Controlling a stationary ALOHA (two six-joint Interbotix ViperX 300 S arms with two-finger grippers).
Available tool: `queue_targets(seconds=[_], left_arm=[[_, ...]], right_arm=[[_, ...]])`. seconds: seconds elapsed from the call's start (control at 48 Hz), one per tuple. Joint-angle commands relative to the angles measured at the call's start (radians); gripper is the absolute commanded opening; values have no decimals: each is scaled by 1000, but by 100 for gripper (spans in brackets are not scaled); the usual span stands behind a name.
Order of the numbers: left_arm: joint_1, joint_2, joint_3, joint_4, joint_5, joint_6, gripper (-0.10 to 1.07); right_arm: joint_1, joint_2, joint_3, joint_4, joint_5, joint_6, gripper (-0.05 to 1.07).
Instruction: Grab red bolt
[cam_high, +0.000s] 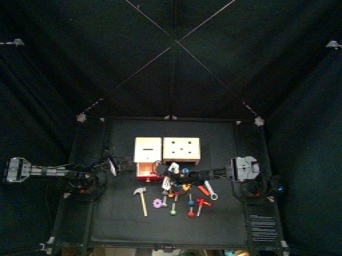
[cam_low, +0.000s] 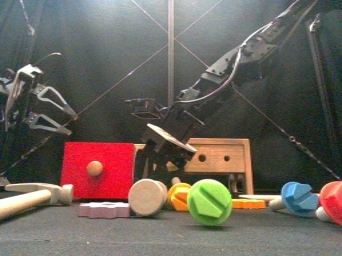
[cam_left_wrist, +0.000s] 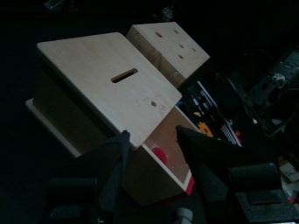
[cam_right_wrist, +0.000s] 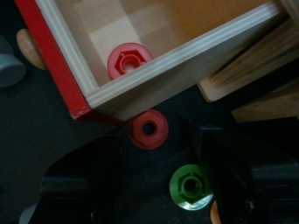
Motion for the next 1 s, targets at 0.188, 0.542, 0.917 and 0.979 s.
queue_targets(seconds=[0.188, 0.542, 0.917, 0.979], left_arm=[[2, 2, -15, 3, -3, 2, 85], [2, 2, -15, 2, -3, 0, 85], [3, 2, -15, 2, -3, 2, 85], [2, 2, -15, 2, -2, 0, 85]], right_arm=[[3, -3, -34, 5, -6, 0, 84], [3, -21, -17, 35, 9, 2, 64], [34, -98, 17, 71, 58, 2, 61], [37, -103, 14, 71, 60, 2, 61]])
